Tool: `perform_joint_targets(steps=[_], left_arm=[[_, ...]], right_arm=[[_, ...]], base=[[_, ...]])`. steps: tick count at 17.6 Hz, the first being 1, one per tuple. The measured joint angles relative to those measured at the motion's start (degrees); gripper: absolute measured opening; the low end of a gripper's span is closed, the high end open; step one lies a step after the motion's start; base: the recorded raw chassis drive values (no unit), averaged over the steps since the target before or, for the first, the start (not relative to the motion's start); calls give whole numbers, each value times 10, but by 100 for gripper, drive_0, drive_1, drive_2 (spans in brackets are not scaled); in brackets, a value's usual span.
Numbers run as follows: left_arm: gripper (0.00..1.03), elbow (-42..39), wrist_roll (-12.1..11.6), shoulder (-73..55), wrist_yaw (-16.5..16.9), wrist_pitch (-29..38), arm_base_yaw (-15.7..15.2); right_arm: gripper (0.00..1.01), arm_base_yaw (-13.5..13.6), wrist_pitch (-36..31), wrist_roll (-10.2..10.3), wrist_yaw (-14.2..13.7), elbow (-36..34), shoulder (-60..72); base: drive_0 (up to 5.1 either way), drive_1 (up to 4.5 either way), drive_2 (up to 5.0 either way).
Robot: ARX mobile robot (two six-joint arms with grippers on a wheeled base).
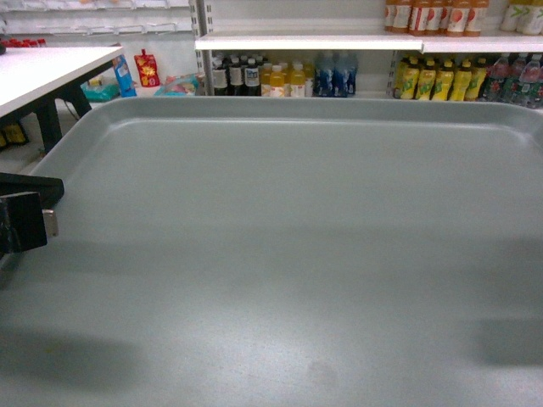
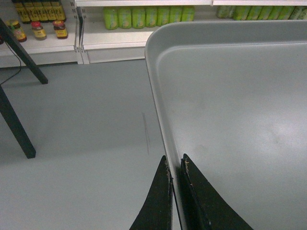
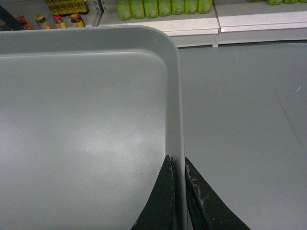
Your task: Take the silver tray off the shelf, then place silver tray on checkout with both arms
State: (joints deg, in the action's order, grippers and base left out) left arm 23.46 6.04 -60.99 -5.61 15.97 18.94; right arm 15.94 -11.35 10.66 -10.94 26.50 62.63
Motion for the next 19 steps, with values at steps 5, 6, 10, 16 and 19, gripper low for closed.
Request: perform_joint_targets(steps=[5,6,10,16,19], left_arm=[[4,0,0,-1,0,3,0],[4,0,0,-1,0,3,0],[4,0,0,-1,0,3,0],[4,0,0,-1,0,3,0],[4,0,0,-1,0,4,1]], right_arm=[[3,0,-3,0,0,0,0],[3,0,-3,0,0,0,0],[3,0,-3,0,0,0,0],[3,0,-3,0,0,0,0],[3,-2,-3,0,1,0,0]], base=[[0,0,0],[0,0,0],[0,0,0],[-300,150,150],[-475,249,249]])
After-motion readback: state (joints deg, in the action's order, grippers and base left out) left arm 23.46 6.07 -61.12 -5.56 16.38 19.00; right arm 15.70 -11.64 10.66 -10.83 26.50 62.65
